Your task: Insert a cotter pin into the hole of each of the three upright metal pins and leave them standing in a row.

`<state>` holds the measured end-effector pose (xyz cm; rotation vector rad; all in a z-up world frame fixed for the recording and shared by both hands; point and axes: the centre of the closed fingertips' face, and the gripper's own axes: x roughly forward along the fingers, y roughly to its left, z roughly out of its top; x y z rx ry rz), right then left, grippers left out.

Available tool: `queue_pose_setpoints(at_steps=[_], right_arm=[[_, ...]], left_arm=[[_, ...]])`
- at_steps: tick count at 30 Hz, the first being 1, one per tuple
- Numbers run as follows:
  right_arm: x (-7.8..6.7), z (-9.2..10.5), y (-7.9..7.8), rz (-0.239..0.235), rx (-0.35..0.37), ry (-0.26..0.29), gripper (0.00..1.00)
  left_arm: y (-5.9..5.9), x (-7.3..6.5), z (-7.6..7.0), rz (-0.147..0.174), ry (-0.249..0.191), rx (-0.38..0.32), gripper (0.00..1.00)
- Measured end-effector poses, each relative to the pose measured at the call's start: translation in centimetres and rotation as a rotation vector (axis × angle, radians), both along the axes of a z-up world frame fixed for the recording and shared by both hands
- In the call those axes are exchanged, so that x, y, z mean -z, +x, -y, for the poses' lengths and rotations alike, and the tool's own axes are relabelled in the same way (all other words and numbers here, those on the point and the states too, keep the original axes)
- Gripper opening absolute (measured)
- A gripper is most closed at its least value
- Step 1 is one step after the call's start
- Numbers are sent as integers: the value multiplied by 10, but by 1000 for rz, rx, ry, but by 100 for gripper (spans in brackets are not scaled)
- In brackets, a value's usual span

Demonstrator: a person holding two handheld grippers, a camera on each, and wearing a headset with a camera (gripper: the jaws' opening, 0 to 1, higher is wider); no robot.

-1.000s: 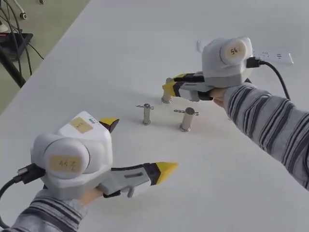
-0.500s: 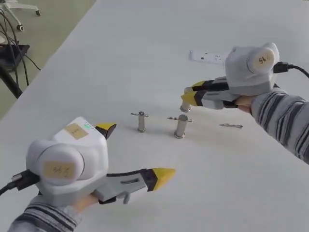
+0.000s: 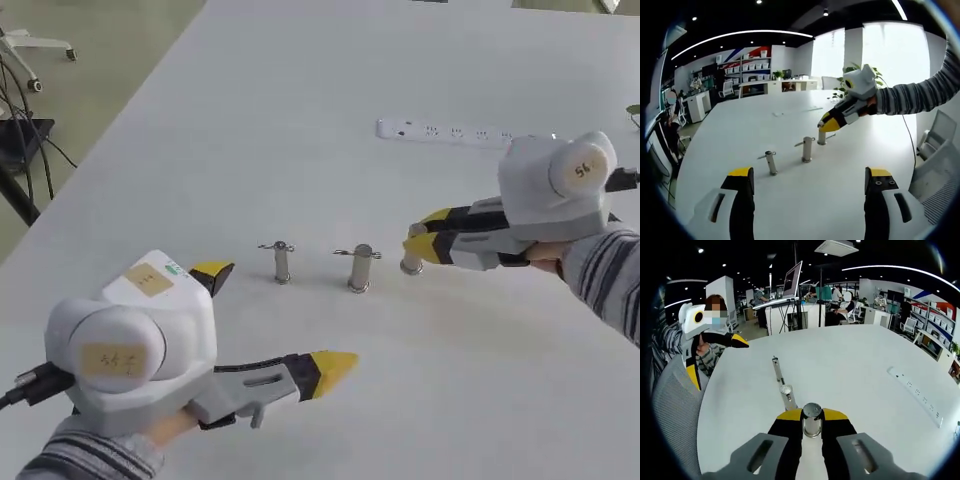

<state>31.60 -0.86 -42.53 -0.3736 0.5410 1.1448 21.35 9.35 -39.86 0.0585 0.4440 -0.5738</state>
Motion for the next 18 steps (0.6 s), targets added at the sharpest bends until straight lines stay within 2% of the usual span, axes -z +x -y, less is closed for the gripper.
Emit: queue_pose_setpoints(at_steps=[5, 18], right_arm=[[2, 1, -17, -5, -19, -4, 8], [11, -4, -51, -21, -51, -6, 8]], left_arm=[[-4, -4, 0, 7, -16, -15, 91], [-10, -5, -2, 7, -3, -26, 91]])
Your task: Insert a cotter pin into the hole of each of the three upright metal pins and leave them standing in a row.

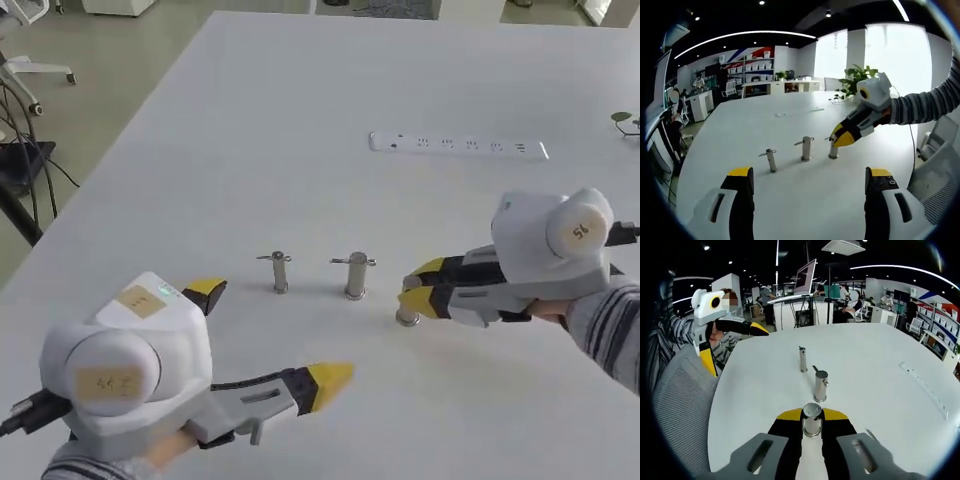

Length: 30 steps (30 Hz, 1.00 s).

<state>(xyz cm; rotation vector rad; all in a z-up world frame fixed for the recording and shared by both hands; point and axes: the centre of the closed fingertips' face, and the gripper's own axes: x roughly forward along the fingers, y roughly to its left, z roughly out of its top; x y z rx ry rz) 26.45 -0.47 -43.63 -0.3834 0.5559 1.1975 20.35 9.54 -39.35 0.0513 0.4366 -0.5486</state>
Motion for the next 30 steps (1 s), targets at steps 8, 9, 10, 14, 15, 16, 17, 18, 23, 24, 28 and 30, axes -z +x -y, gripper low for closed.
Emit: queue_pose_setpoints(at_steps=[8, 9, 10, 14, 15, 16, 17, 18, 23, 24, 28, 30], right_arm=[[6, -5, -12, -12, -10, 7, 8], [7, -5, -12, -12, -12, 7, 8], [7, -5, -12, -10, -13, 7, 8], [9, -6, -13, -12, -18, 11, 8], [9, -6, -14, -13, -20, 10, 8], [9, -6, -14, -11, -22, 10, 8], [9, -6, -14, -11, -23, 9, 8], [10, -6, -14, -7, -25, 8, 8], [10, -5, -15, 14, -40, -10, 8], [11, -5, -16, 17, -46, -15, 8], [12, -5, -17, 10, -37, -16, 8], [12, -5, -17, 26, -47, -35, 9]], left_arm=[[-2, 0, 1, -3, -2, 0, 91], [-3, 0, 1, -4, -1, -1, 91], [-3, 0, 1, -4, 0, -1, 91], [-3, 0, 1, -5, 1, -1, 91], [-4, 0, 1, -5, 1, -1, 91], [-4, 0, 0, -5, 2, -2, 91], [-4, 0, 0, -6, 3, -3, 91], [-4, 0, 0, -6, 3, -3, 91], [-4, 1, 1, -11, 0, -7, 91], [-5, 1, 1, -11, -3, -6, 91], [-5, 2, 2, -15, -3, -5, 91], [-5, 2, 3, -14, -3, -3, 91]])
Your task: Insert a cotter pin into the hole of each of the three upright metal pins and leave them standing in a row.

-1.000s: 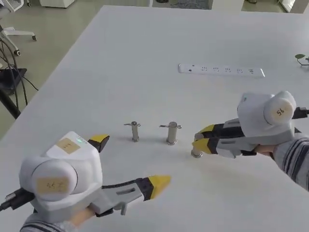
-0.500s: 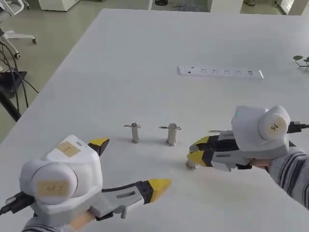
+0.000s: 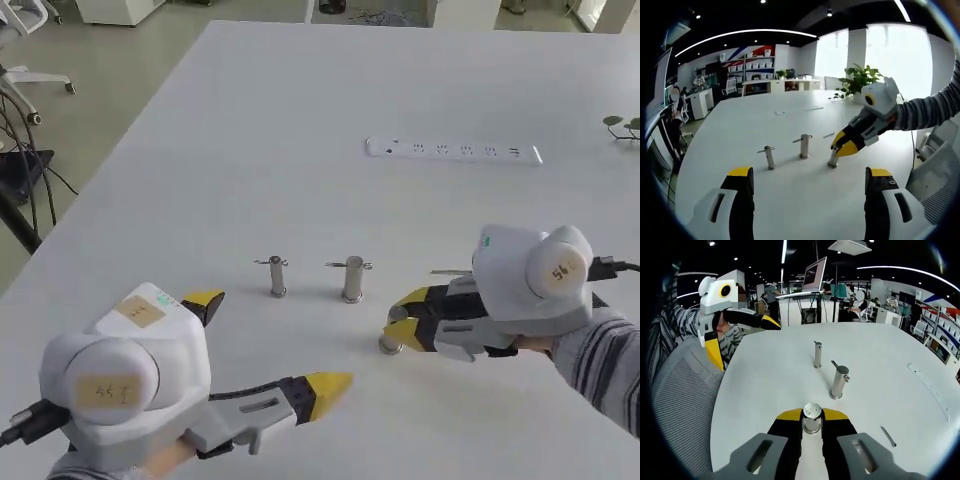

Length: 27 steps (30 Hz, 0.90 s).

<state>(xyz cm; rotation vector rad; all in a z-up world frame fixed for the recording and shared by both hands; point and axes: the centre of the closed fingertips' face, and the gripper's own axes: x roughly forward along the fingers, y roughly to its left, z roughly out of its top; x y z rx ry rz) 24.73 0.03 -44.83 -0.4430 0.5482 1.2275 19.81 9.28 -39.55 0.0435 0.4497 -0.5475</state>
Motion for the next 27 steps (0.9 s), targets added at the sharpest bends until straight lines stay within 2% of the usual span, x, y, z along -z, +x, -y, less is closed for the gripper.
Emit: queue_pose_setpoints(at_steps=[7, 11, 13, 19, 22, 27], right_arm=[[0, 0, -1, 10, -2, -23, 10], [-3, 4, 1, -32, 29, 7, 17], [-6, 7, 4, -34, 35, 16, 22], [-12, 17, 5, -64, 38, 19, 25], [-15, 27, 9, -62, 41, 0, 25], [-17, 48, 22, -36, 57, -69, 25]], left_arm=[[-1, 0, 0, -1, 7, 3, 91], [-1, 0, -1, -1, 7, 1, 92], [-1, 0, -1, -2, 7, -1, 92], [0, 0, -4, -5, 9, -6, 94], [2, 1, -5, -7, 16, -11, 94], [3, 2, -8, -10, 20, -19, 96]])
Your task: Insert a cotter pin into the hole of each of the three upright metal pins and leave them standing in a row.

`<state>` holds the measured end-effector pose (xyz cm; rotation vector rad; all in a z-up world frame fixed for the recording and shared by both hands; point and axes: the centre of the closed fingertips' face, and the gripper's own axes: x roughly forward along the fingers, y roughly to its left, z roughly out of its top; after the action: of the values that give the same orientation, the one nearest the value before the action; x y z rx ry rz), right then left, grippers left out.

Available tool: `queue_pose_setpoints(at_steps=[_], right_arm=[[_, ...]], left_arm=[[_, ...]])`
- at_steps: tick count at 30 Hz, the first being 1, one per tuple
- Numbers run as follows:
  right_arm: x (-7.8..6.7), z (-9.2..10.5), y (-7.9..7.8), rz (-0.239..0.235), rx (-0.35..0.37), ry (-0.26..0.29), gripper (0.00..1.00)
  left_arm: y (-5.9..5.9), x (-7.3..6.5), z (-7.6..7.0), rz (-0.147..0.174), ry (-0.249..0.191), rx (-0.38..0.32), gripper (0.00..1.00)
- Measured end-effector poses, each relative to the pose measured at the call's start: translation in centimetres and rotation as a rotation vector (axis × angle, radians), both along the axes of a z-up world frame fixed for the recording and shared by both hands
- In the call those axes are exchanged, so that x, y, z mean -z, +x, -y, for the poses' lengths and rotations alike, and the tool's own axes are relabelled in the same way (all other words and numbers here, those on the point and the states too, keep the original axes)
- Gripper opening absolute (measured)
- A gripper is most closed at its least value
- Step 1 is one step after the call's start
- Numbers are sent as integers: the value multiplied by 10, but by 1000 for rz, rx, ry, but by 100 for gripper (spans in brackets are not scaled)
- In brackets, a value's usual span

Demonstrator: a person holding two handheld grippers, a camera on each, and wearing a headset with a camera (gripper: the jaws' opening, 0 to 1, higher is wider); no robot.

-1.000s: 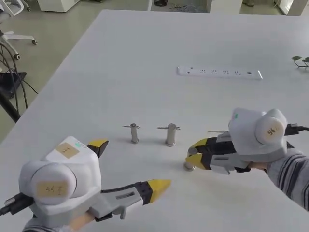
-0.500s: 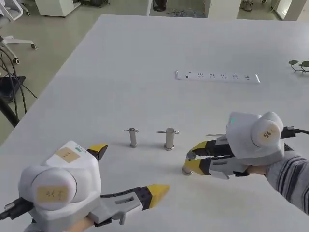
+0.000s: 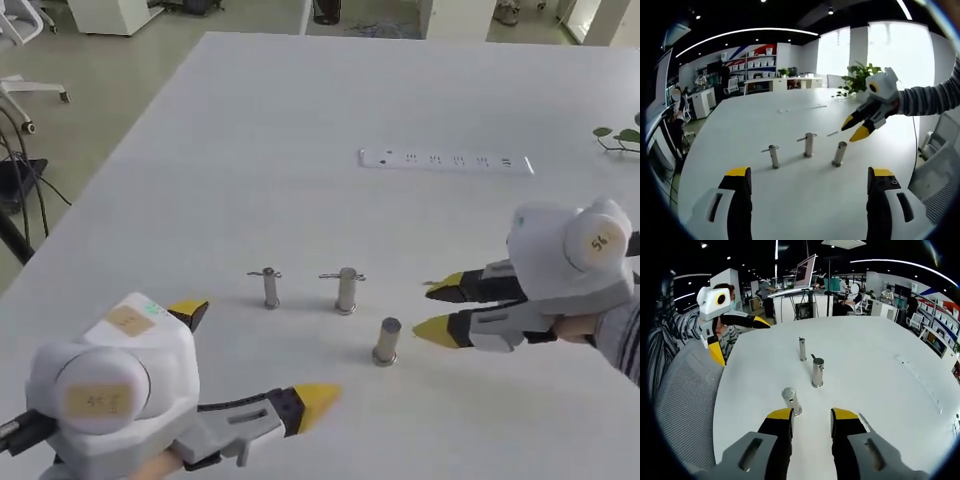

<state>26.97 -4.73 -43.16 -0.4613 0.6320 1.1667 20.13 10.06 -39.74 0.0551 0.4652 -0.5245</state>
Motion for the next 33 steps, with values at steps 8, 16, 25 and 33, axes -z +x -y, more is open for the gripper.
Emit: queue_pose_setpoints(at_steps=[8, 16, 25, 33], right_arm=[[4, 27, 23, 0, 29, -104, 23], [18, 45, 45, -9, 28, -194, 21], [38, 54, 69, -24, 32, -263, 19], [53, 56, 77, -43, 8, -314, 17]], left_arm=[[3, -5, 1, 13, -38, 2, 99], [3, 1, 0, -8, -33, 1, 99], [5, 3, -3, -1, -27, 3, 98], [5, 5, -4, -4, -25, 3, 97]])
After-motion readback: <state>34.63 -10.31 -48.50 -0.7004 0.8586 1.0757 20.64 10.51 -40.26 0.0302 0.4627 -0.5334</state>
